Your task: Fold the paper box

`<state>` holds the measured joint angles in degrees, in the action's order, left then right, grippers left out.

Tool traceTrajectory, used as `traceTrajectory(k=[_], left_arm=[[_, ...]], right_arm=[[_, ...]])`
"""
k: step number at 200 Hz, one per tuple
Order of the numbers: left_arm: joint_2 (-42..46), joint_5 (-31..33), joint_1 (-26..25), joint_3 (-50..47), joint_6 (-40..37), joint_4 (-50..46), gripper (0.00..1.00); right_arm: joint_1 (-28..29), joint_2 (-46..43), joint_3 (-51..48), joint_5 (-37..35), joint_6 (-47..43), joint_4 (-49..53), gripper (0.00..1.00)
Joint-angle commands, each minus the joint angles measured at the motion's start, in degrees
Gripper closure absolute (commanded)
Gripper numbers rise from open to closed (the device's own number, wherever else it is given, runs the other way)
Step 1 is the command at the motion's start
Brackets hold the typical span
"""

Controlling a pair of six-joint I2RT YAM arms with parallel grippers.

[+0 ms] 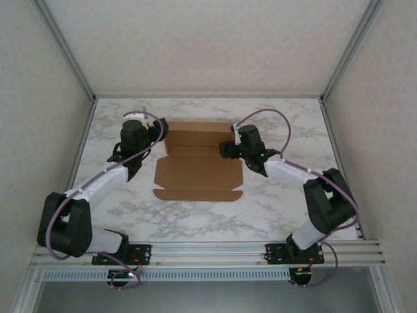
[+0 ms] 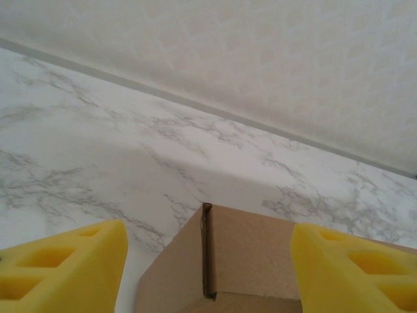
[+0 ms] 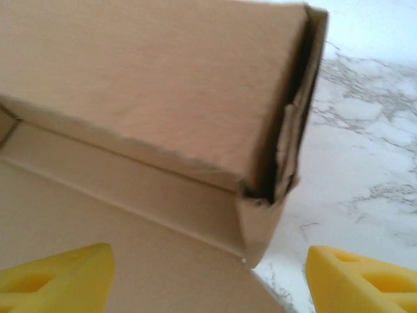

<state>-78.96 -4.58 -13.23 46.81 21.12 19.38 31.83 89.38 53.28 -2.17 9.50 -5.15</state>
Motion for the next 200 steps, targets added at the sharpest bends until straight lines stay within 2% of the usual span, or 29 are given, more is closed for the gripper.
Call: traceTrajectory(k=[1, 31, 45, 86, 120, 146, 181, 200], left_arm=[[-1.9, -3.3, 0.7, 1.7, 1.5, 0.1, 0.34], [-4.9, -4.7, 1.3, 1.4, 2.5, 2.4, 0.35], [-6.2, -5.3, 1.4, 1.3, 3.0, 2.8, 0.36], [-7.7, -5.5, 1.4, -0.6, 5.3, 3.9, 0.39], [-8.4, -4.2, 1.4, -2.4, 5.8, 3.3, 0.42], [-8.3, -4.3, 1.2, -4.5, 7.8, 4.1, 0.46], [-8.3, -4.5, 1.0, -5.9, 9.4, 4.4, 0.48], [-7.3, -3.8, 1.2, -4.8, 8.7, 3.2, 0.45]], right_arm=[[-1.0, -5.3, -1.3, 7.3, -1.5, -4.0, 0.21], [-5.2, -7.2, -1.1, 14.9, 5.8, -7.3, 0.27], [-6.6, -5.6, 2.2, 14.8, 8.8, -4.2, 0.29], [-6.8, 1.0, 8.7, 10.5, 8.4, 5.1, 0.38], [-7.2, 5.2, 9.2, 7.0, 9.7, 7.1, 0.49], [-7.2, 6.6, 8.1, 7.6, 11.4, 6.6, 0.55], [-7.1, 6.5, 7.1, 7.9, 12.4, 6.7, 0.56], [-7.1, 4.7, 8.4, 6.9, 10.9, 8.5, 0.49]])
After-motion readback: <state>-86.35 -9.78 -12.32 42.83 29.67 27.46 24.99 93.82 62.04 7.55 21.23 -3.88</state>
